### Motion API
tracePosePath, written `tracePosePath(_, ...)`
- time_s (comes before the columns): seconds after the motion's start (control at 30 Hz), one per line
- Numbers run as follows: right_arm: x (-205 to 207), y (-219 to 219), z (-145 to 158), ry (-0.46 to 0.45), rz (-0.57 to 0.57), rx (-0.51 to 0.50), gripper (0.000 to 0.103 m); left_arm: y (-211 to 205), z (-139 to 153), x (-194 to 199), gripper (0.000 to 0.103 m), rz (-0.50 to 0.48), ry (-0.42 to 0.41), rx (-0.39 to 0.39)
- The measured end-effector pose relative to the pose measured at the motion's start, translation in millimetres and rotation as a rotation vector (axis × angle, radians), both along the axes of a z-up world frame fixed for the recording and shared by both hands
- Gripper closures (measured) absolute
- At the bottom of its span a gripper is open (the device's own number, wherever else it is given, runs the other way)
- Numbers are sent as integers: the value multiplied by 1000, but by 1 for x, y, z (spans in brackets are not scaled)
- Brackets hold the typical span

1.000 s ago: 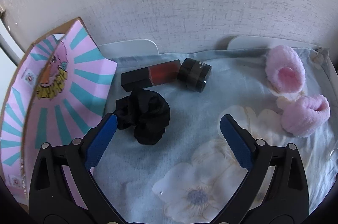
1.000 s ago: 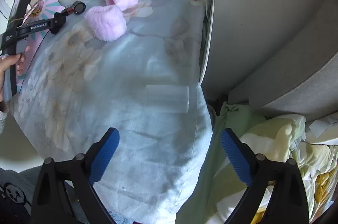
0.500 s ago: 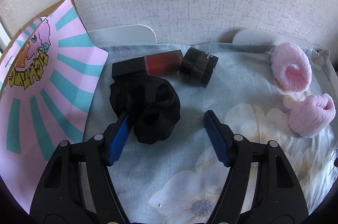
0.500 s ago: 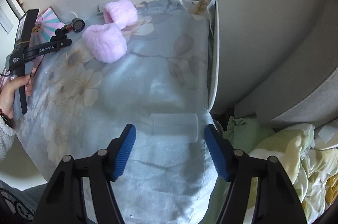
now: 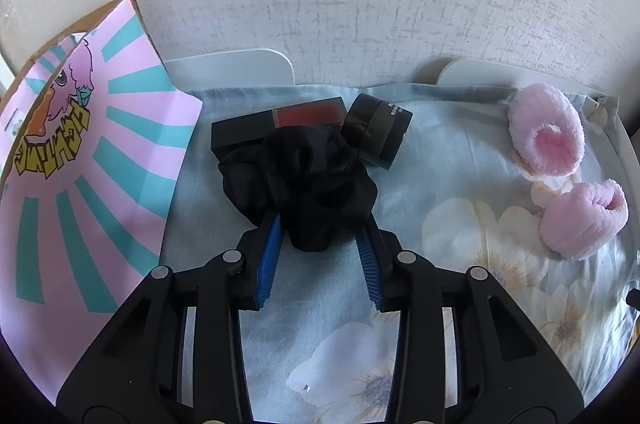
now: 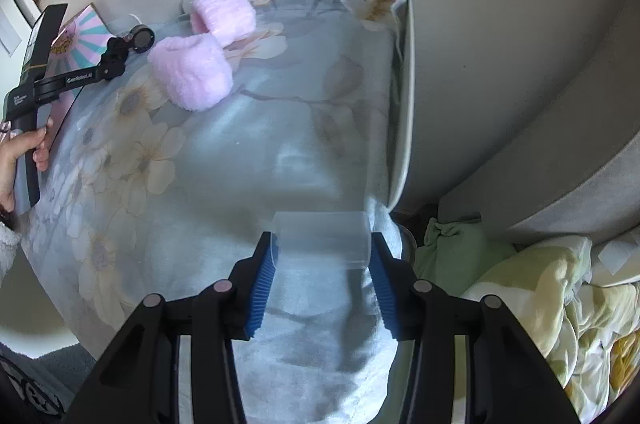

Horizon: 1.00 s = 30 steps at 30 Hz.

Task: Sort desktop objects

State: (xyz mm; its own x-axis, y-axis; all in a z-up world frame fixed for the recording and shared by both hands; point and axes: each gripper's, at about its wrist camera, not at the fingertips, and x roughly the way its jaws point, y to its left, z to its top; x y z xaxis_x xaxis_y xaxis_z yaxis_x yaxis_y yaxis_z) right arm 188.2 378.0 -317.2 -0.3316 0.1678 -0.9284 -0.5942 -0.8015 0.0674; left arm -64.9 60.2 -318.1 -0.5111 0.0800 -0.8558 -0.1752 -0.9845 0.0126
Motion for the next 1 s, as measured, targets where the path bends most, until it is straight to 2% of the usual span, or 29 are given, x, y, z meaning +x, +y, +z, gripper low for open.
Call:
tracePosePath(0.13, 4, 1, 2, 18, -9, -8, 61, -1, 0, -2, 70, -5, -1, 1)
tracePosePath(0.37, -2, -5, 10, 24, 29, 30, 62, -6, 2, -6, 78, -5, -21, 12)
tracePosePath(0.67, -15, -14, 20, 47, 79, 61, 62, -10, 8, -11, 79, -6, -38, 30)
tracePosePath(1.0, -49, -27, 39, 52, 170, 53, 62, -9, 44, -9, 87, -37, -33, 61)
